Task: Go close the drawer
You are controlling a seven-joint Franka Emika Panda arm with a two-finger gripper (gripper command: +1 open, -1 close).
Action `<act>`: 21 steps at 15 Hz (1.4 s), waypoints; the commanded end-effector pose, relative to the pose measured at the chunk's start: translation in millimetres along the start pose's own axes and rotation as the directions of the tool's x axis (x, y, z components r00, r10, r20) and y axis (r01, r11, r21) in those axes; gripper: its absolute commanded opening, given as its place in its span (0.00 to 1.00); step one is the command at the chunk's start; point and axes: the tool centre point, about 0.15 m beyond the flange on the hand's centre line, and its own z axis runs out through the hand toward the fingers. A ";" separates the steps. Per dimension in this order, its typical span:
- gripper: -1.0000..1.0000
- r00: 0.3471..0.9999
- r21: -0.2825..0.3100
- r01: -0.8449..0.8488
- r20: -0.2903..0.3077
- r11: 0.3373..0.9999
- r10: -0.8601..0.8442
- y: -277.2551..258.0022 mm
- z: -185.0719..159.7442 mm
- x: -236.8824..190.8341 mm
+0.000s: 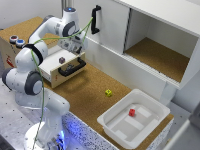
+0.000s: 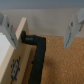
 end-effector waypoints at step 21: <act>0.00 0.982 0.042 -0.191 -0.007 0.981 0.191 -15.7 132.7 0.3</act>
